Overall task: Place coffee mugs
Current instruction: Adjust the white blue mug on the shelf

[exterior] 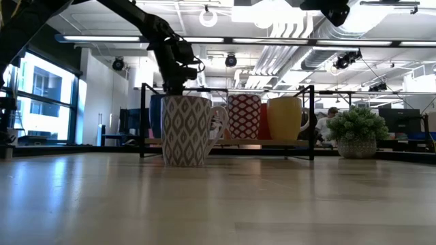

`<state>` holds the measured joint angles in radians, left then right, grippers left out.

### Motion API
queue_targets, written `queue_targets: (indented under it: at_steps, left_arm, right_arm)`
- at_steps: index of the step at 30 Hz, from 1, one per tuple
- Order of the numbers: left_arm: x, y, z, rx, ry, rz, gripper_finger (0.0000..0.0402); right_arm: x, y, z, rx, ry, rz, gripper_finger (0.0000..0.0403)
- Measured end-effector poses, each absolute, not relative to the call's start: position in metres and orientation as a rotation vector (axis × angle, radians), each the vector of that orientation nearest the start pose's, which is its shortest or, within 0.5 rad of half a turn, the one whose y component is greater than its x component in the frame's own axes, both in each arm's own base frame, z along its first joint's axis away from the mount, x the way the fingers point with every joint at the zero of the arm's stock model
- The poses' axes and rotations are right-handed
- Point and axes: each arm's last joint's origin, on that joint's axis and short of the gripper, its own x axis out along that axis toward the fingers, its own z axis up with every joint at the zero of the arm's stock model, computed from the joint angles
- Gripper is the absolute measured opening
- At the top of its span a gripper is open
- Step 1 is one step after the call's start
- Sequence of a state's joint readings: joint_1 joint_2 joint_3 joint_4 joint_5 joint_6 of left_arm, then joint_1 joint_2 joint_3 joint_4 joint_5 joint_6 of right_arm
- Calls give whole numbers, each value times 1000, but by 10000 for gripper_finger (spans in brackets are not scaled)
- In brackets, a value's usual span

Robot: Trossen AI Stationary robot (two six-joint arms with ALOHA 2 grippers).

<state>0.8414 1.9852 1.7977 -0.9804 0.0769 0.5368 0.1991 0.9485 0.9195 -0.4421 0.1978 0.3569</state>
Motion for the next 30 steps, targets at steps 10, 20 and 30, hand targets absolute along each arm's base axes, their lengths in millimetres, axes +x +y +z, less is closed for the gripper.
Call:
queue_targets:
  at_steps: [10,20,30]
  left_arm:
    - [281,306,269,-121,1204,433,1]
    - [282,307,268,-162,1205,507,1]
    - [285,304,268,-196,1191,539,1]
  right_arm:
    - [194,34,325,244,489,-73,105]
    - [194,34,325,233,494,-50,105]
    - [193,35,324,216,510,-30,105]
